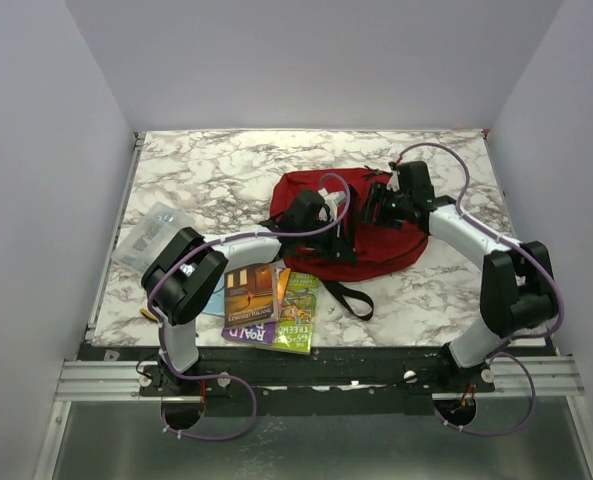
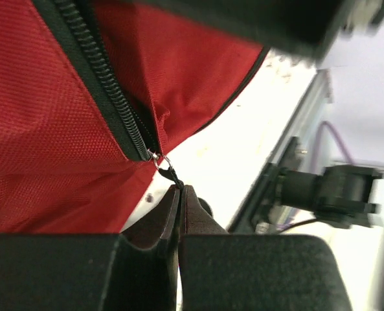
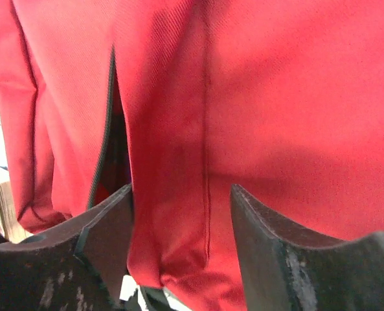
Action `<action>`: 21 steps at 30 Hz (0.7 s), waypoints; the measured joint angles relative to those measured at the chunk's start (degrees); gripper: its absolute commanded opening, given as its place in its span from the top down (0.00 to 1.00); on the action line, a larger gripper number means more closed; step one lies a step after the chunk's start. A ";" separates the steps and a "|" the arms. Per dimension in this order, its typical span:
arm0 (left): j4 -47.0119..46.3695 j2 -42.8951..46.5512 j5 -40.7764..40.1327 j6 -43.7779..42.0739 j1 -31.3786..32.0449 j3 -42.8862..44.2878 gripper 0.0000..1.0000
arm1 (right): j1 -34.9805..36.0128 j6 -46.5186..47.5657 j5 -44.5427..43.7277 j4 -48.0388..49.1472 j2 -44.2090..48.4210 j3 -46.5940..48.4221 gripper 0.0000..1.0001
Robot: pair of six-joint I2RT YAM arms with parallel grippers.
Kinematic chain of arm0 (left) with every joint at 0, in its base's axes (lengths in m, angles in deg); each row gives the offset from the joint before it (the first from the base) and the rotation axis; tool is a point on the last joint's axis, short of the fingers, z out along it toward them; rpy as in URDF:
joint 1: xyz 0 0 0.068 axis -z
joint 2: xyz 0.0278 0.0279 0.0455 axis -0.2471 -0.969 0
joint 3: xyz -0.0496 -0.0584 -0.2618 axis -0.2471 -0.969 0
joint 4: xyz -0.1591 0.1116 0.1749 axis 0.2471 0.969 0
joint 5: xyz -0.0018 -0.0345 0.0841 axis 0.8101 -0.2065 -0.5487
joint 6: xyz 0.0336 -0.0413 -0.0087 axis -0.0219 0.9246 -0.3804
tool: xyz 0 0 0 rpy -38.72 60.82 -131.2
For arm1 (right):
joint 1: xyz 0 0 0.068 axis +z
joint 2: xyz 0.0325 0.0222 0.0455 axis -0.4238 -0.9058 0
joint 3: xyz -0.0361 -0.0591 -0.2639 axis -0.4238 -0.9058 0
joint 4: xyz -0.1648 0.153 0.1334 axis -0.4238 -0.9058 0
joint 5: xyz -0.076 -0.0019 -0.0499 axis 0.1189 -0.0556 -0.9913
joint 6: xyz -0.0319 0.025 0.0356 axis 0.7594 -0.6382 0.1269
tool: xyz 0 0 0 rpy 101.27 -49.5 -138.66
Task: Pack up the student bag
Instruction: Zip the student bag at the center of the board.
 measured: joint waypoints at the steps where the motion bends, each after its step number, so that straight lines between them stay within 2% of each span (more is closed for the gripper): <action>1: 0.07 0.00 1.90 2.73 -0.26 0.44 1.00 | 0.00 -1.18 -0.83 0.07 1.99 -2.36 0.34; 8: 1.14 0.00 8.74 15.89 -1.49 0.87 1.00 | 0.00 -12.46 -4.22 1.03 19.19 -17.11 0.29; 14: 1.73 0.00 11.15 21.57 -2.08 0.87 1.00 | 0.00 -27.30 -3.85 4.20 31.82 -28.74 0.27; 17: 1.70 -0.02 12.11 23.67 -2.51 0.87 1.00 | 0.00 -33.22 -3.19 4.26 33.57 -30.40 0.31; 21: 1.68 -0.02 12.81 26.25 -2.73 0.87 1.00 | 0.00 -41.64 -1.66 7.82 36.28 -35.58 0.42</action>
